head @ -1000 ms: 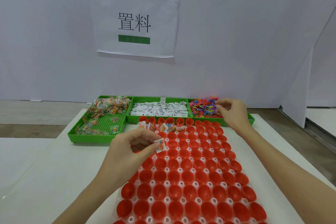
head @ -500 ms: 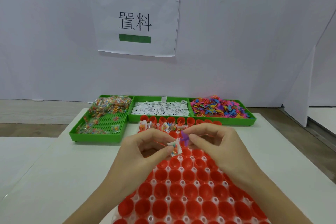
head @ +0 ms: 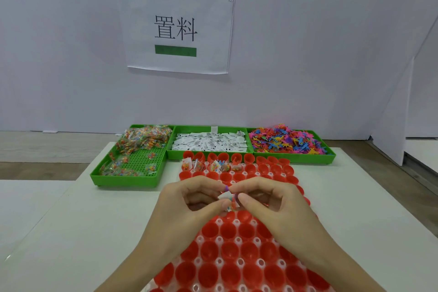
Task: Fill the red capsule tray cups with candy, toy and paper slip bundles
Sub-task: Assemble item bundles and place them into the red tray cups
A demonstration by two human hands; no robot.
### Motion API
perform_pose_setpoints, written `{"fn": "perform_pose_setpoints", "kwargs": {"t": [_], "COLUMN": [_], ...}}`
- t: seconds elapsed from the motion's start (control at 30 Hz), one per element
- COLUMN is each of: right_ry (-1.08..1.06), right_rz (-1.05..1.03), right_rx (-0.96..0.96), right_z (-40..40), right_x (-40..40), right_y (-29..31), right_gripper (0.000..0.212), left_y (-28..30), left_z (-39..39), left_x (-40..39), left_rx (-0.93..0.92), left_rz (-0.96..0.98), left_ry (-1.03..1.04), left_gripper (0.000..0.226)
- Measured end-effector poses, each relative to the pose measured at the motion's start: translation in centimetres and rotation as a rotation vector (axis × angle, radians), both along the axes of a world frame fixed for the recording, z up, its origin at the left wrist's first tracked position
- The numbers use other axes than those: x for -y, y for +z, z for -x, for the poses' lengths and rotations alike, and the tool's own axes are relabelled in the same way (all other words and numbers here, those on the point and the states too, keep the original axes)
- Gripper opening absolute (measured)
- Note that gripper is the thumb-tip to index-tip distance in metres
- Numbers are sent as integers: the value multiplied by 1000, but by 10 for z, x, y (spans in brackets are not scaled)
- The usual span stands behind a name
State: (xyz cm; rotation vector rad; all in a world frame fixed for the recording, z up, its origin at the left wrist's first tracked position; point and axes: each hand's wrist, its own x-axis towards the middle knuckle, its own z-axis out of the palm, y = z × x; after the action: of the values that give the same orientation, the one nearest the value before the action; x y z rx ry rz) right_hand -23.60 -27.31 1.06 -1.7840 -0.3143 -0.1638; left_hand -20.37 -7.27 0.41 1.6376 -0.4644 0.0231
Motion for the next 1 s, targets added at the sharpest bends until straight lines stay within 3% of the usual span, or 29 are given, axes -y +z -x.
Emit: {"fn": "perform_pose_setpoints", "kwargs": {"t": [0.27, 0.53, 0.8, 1.0], "right_ry": [2, 5, -106, -107], "right_rz": [1, 172, 354, 457], "right_rx": [16, 14, 9, -6], "right_z": [0, -18, -85, -126], "right_x": [1, 25, 59, 76], "right_y": [-1, 16, 28, 18], "right_gripper": [12, 11, 10, 11], "left_y": [2, 10, 23, 9], "left_z": [1, -13, -83, -121], "left_x": [1, 15, 62, 81], "left_rx": [47, 29, 253, 279], "left_rz": [-21, -88, -361, -476], "left_ry": [33, -45, 126, 151], "left_gripper": [14, 8, 9, 11]}}
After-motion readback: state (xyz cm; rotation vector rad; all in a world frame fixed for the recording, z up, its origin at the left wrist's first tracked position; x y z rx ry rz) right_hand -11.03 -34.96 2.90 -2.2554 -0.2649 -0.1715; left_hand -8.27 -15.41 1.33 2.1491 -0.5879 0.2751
